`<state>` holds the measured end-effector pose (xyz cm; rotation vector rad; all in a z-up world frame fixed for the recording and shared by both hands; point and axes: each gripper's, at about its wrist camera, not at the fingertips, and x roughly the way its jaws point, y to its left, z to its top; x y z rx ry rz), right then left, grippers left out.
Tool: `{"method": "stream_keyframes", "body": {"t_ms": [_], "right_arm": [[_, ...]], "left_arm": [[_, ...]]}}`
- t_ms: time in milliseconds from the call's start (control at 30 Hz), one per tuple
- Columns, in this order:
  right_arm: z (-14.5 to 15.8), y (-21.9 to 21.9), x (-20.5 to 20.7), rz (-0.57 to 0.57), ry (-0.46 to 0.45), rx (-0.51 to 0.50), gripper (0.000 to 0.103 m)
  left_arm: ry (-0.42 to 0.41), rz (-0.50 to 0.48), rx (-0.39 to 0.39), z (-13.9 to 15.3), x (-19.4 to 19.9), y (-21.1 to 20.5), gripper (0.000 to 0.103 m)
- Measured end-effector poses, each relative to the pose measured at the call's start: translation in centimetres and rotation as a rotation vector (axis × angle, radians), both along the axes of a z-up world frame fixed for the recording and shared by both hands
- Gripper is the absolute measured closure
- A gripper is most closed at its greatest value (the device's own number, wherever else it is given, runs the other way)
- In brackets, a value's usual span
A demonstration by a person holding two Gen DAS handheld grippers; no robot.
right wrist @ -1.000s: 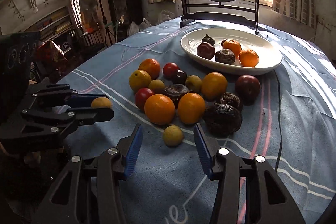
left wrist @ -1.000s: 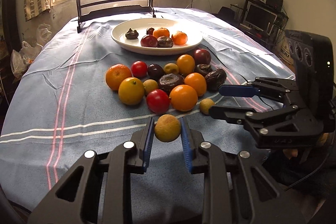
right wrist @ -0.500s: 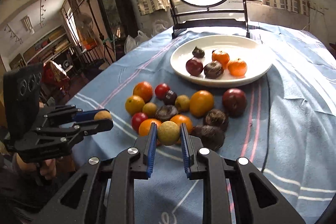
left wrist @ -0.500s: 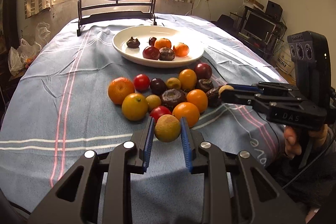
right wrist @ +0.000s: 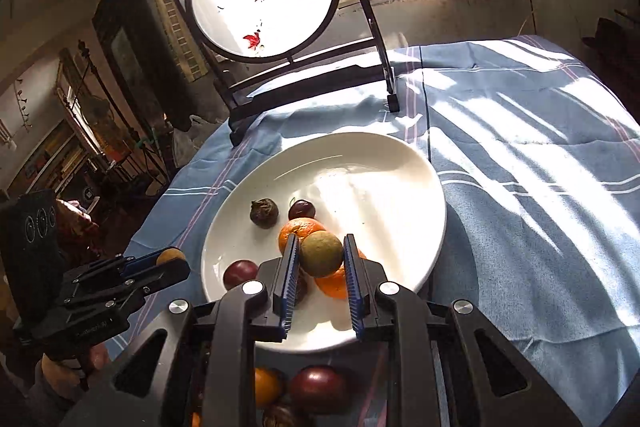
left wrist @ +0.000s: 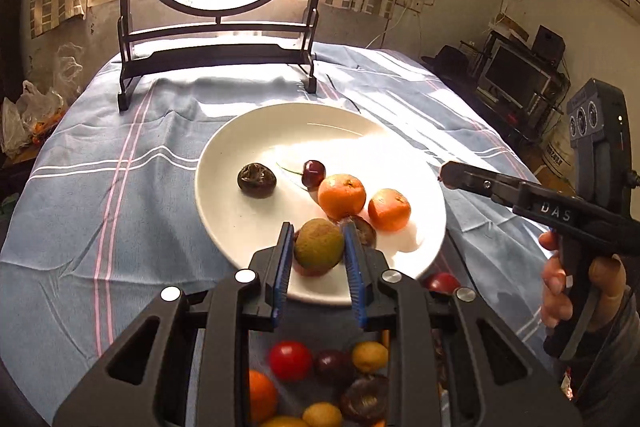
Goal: Organize fruits
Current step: 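Release the yellow fruits onto the white plate with both tools, then grasp a large yellow citrus with the left tool while the right tool grasps a persimmon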
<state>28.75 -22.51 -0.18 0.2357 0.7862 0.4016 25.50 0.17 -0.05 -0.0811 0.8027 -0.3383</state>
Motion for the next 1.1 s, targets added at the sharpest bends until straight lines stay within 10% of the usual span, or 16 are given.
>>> {"method": "stream_keyframes", "body": {"t_ms": [167,300,733,1100], "right_arm": [[-1.6,-0.6,1.3,-0.041,0.03,0.05,0.067],[-1.1,-0.7,-1.5,-0.024,0.001,0.029,0.067],[-4.0,-1.8,-14.0,0.042,-0.032,0.037,0.067],[-3.8,-1.5,-14.9,0.06,-0.074,0.026,0.067]], "left_arm": [[0.089,0.052,-0.056,-1.9,3.5,1.3,0.072],[0.036,0.06,-0.083,-0.9,1.0,2.2,0.048],[0.021,-0.042,0.081,-3.2,-13.2,2.6,0.044],[0.066,0.031,-0.013,-5.5,-12.2,4.3,0.044]]}}
